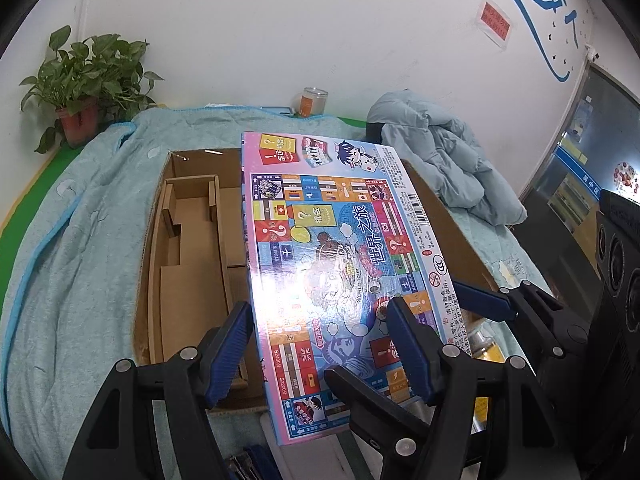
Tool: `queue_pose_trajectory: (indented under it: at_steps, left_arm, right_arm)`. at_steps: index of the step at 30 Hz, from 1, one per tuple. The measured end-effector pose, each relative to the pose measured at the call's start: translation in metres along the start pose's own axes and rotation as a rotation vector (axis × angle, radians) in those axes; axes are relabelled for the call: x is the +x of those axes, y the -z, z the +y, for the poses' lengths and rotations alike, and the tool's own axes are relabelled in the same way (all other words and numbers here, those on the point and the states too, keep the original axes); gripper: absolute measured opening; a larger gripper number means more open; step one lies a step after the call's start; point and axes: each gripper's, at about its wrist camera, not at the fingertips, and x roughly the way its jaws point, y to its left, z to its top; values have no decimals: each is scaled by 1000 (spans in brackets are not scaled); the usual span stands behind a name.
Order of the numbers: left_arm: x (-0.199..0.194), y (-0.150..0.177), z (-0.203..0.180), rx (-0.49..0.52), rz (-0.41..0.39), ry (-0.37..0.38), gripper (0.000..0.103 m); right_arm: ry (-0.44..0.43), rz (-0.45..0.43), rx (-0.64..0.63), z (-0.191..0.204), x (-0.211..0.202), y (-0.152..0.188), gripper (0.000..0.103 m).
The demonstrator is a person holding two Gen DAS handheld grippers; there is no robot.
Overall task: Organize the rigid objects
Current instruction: 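Lower the board-game box flat into the cardboard box beside the insert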
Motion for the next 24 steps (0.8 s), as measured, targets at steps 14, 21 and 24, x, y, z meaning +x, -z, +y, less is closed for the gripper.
queue_pose_trajectory:
  at_steps: [14, 21, 24]
  left_arm:
    - [91, -10, 24, -44, 120, -18, 66]
    - [126, -3, 36, -52, 221, -73, 53]
    - [127, 1, 41, -67, 220, -90, 50]
  right_arm:
    - [-46, 144, 43, -27, 64, -5, 100]
    - [-122, 288, 115, -39, 102, 6, 100]
    - [-147, 339, 122, -38, 112, 11, 99]
